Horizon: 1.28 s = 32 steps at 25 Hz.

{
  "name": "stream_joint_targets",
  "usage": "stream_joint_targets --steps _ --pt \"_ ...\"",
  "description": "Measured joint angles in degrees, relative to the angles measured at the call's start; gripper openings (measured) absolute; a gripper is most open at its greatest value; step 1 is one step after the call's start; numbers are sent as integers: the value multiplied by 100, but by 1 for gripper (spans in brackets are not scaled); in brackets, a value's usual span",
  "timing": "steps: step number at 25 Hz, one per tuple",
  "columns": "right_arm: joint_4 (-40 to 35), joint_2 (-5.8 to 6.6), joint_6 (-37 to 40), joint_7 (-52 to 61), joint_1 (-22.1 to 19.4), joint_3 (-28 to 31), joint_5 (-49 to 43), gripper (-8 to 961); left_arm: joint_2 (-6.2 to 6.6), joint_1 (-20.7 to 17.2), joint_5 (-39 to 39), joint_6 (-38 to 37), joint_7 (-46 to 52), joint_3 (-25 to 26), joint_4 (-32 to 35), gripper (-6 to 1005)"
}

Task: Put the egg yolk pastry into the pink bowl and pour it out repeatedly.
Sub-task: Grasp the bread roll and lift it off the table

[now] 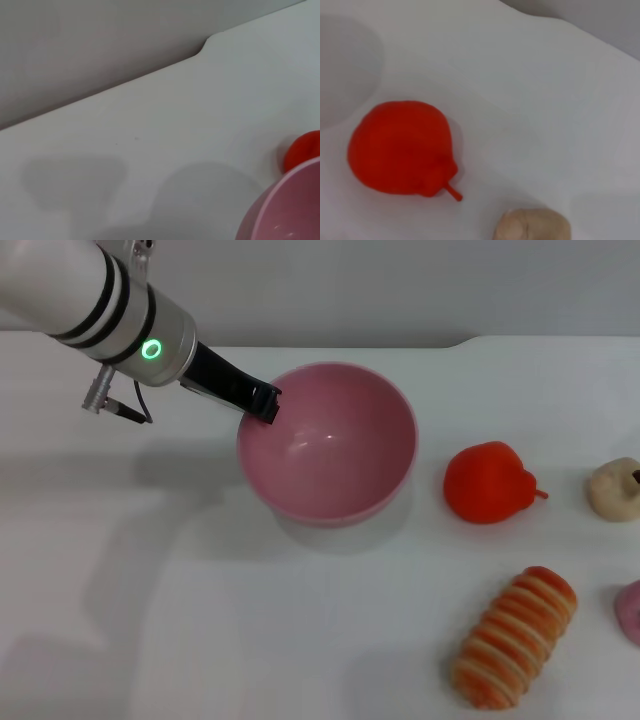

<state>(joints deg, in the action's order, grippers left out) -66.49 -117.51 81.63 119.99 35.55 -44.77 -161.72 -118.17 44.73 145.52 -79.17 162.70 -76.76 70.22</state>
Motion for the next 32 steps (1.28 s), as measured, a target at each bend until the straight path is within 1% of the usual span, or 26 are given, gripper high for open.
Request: stream_joint_targets --steps 9,14,18,32 --pt "830 -10 -808 0 70 -165 6 564 -16 -44 -40 7 49 -77 -8 41" --pt "1076 -50 -1151 38 92 -233 -10 564 -21 -55 -48 5 71 -104 -10 41" --pt "1155 -65 -1270 53 106 -235 -19 563 -21 -83 -115 8 78 -126 -9 41" --pt "1007 -82 -1338 29 21 -233 -19 259 -12 -123 -174 12 78 -129 5 41"
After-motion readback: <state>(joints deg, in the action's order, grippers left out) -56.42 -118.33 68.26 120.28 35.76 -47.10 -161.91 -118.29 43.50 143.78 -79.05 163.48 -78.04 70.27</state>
